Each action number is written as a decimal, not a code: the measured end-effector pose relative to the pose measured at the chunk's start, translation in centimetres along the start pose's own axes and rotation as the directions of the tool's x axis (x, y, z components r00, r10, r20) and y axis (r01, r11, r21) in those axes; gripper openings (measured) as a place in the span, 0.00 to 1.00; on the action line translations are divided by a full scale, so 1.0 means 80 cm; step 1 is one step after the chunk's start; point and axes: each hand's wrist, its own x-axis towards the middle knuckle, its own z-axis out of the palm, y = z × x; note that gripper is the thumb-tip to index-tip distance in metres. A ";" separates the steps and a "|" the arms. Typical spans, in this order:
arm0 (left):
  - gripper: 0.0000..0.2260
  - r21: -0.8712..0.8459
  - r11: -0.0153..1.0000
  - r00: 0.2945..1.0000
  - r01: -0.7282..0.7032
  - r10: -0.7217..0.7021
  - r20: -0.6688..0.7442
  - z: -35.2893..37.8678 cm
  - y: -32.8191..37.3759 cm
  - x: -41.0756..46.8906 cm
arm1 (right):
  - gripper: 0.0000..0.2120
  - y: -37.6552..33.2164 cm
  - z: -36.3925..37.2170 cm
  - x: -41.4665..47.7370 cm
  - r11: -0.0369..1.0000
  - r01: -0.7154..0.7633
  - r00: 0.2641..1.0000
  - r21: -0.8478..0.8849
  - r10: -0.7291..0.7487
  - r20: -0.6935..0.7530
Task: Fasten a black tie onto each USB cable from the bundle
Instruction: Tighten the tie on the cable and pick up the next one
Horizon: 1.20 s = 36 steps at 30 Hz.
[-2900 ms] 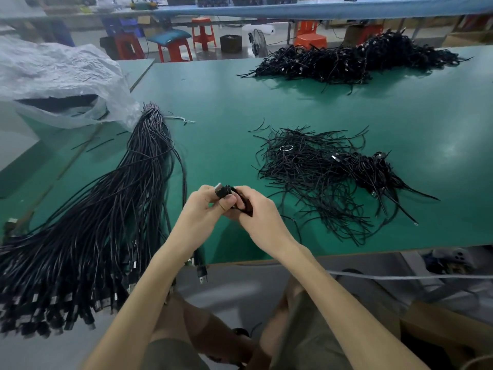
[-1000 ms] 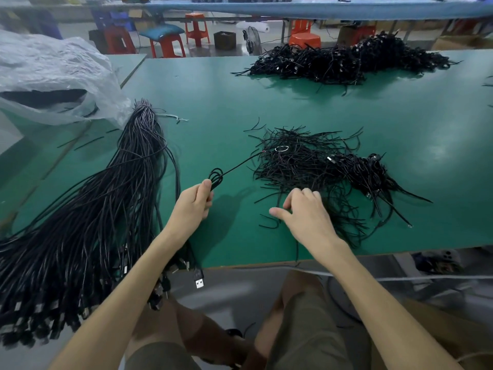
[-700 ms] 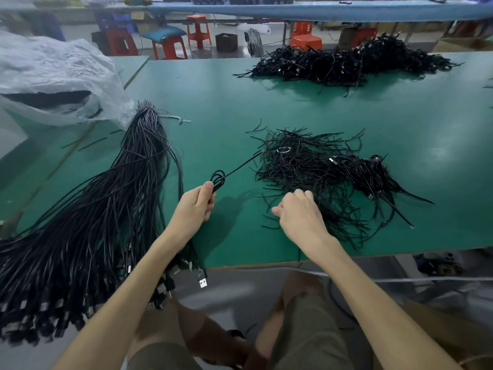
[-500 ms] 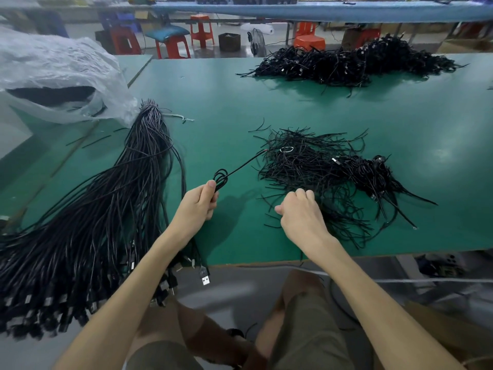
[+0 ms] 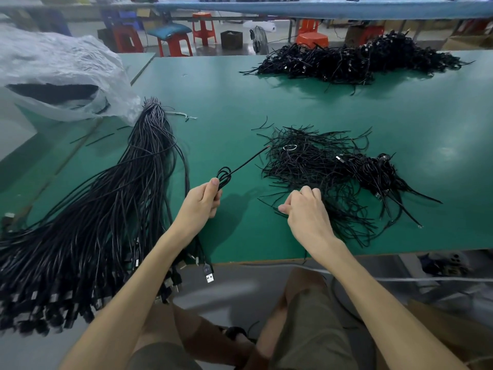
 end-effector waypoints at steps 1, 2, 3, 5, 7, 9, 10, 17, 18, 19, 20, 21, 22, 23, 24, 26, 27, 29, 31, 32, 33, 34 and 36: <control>0.19 0.002 1.000 1.000 0.000 0.000 0.001 0.000 0.000 0.000 | 0.10 -0.001 0.000 0.000 1.000 0.004 1.000 -0.015 -0.004 -0.009; 0.18 0.007 1.000 1.000 -0.001 0.001 0.002 0.000 0.000 0.000 | 0.09 -0.003 -0.001 0.001 1.000 0.006 1.000 -0.018 -0.006 -0.023; 0.18 0.010 1.000 1.000 -0.001 0.001 0.002 0.000 -0.001 0.000 | 0.08 -0.007 -0.002 0.001 1.000 0.013 0.999 -0.007 -0.013 -0.048; 0.18 0.007 1.000 1.000 0.002 -0.002 -0.002 -0.001 -0.001 0.001 | 0.04 -0.015 -0.008 0.002 0.995 0.049 0.991 0.082 -0.039 -0.126; 0.18 0.006 1.000 1.000 0.006 -0.006 -0.008 -0.001 -0.003 0.002 | 0.05 -0.030 -0.015 0.003 0.948 0.063 0.987 0.312 -0.012 -0.161; 0.19 0.006 1.000 1.000 0.008 -0.008 -0.020 0.000 -0.006 0.004 | 0.06 -0.050 -0.017 0.004 0.785 0.027 0.994 0.618 0.042 -0.097; 0.19 0.000 1.000 1.000 0.009 -0.008 -0.028 0.001 -0.007 0.006 | 0.06 -0.061 -0.015 0.004 0.698 0.014 0.997 0.716 0.046 -0.065; 0.20 0.025 1.000 0.998 -0.017 0.019 -0.055 -0.001 -0.015 0.007 | 0.08 -0.123 0.042 -0.005 0.423 -0.097 0.995 0.901 0.031 0.092; 0.20 0.032 0.999 0.998 -0.021 0.023 -0.052 0.000 -0.015 0.008 | 0.08 -0.124 0.045 -0.005 0.403 -0.102 0.995 0.910 0.055 0.088; 0.20 0.039 0.999 0.999 -0.026 0.027 -0.046 0.000 -0.016 0.008 | 0.08 -0.123 0.048 -0.004 0.393 -0.102 0.994 0.914 0.070 0.081; 0.20 0.050 0.998 0.999 -0.032 0.034 -0.040 0.001 -0.016 0.008 | 0.08 -0.121 0.049 -0.005 0.389 -0.099 0.994 0.916 0.078 0.075; 0.20 0.066 0.997 0.998 -0.042 0.044 -0.034 0.002 -0.016 0.008 | 0.08 -0.120 0.049 -0.006 0.387 -0.097 0.994 0.917 0.084 0.070; 0.20 0.082 0.995 0.998 -0.053 0.056 -0.029 0.003 -0.017 0.008 | 0.08 -0.120 0.049 -0.006 0.382 -0.097 0.994 0.919 0.089 0.068; 0.20 0.095 0.993 0.998 -0.063 0.066 -0.024 0.003 -0.017 0.008 | 0.08 -0.120 0.049 -0.006 0.373 -0.100 0.993 0.922 0.099 0.067; 0.21 0.104 0.992 0.997 -0.074 0.077 -0.021 0.003 -0.017 0.007 | 0.08 -0.119 0.049 -0.006 0.363 -0.101 0.992 0.926 0.110 0.065; 0.21 0.108 0.990 0.996 -0.088 0.090 -0.016 0.003 -0.016 0.006 | 0.08 -0.119 0.051 -0.005 0.351 -0.102 0.990 0.931 0.123 0.062; 0.21 0.105 0.991 0.996 -0.088 0.090 -0.013 0.002 -0.015 0.005 | 0.07 -0.119 0.052 -0.005 0.346 -0.103 0.990 0.932 0.125 0.064; 0.22 0.101 0.992 0.996 -0.082 0.083 -0.009 0.002 -0.015 0.005 | 0.07 -0.117 0.054 -0.005 0.341 -0.097 0.991 0.935 0.119 0.059; 0.22 0.112 0.990 0.996 -0.083 0.085 -0.010 0.003 -0.015 0.004 | 0.07 -0.115 0.055 -0.005 0.348 -0.081 0.993 0.934 0.108 0.046; 0.22 0.121 0.989 0.996 -0.085 0.087 -0.013 0.003 -0.015 0.004 | 0.07 -0.115 0.055 -0.005 0.347 -0.078 0.993 0.935 0.107 0.043; 0.22 0.122 0.989 0.996 -0.082 0.085 -0.015 0.003 -0.015 0.004 | 0.07 -0.114 0.056 -0.005 0.340 -0.079 0.993 0.937 0.111 0.044; 0.22 0.112 0.991 0.997 -0.075 0.077 -0.015 0.003 -0.015 0.004 | 0.07 -0.114 0.056 -0.004 0.328 -0.082 0.992 0.941 0.115 0.046; 0.23 0.072 0.996 0.999 -0.050 0.051 -0.013 0.003 -0.012 0.004 | 0.07 -0.114 0.057 -0.004 0.306 -0.083 0.993 0.948 0.110 0.051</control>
